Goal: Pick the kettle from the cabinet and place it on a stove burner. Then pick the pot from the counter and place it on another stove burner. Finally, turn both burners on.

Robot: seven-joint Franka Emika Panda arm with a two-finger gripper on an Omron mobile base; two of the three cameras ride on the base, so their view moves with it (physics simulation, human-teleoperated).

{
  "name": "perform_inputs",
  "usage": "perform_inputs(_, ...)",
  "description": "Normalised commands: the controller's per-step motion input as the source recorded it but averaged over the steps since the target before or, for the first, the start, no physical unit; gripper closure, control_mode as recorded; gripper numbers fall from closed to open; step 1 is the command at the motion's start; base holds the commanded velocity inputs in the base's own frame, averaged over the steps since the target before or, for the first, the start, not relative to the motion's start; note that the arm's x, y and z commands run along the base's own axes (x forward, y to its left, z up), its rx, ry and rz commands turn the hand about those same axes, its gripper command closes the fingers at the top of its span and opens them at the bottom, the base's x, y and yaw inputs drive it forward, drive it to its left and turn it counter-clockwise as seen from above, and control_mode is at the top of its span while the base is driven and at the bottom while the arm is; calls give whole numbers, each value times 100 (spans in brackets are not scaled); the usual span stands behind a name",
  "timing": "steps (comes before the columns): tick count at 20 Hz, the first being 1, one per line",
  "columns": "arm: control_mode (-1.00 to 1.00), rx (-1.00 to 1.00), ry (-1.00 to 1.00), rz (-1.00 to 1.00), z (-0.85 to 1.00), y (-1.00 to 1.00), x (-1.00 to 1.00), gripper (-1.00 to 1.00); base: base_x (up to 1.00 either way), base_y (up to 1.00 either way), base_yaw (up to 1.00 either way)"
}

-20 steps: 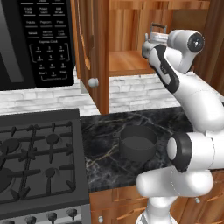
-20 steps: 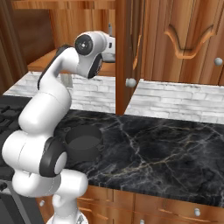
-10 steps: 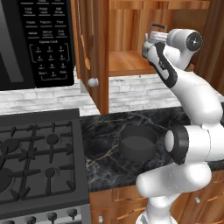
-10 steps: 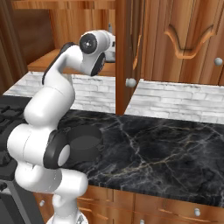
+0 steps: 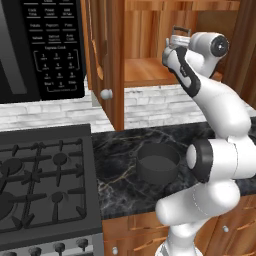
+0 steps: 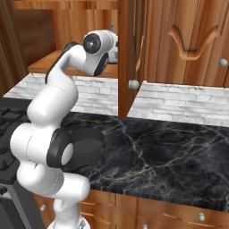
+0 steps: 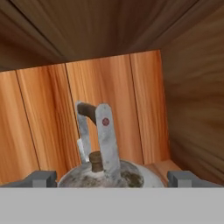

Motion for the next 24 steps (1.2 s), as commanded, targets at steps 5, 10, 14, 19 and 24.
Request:
perform_inputs(5,-100,0,0,0,0,0,10,-100,0,0,0)
perform_inputs(10,-100,0,0,0,0,0,10,-100,0,0,0)
perform_inputs(14,-100,0,0,0,0,0,9,100,0,0,0)
perform_inputs(19,-100,0,0,0,0,0,6,100,0,0,0)
perform_inputs(24,-100,0,0,0,0,0,3,100,0,0,0)
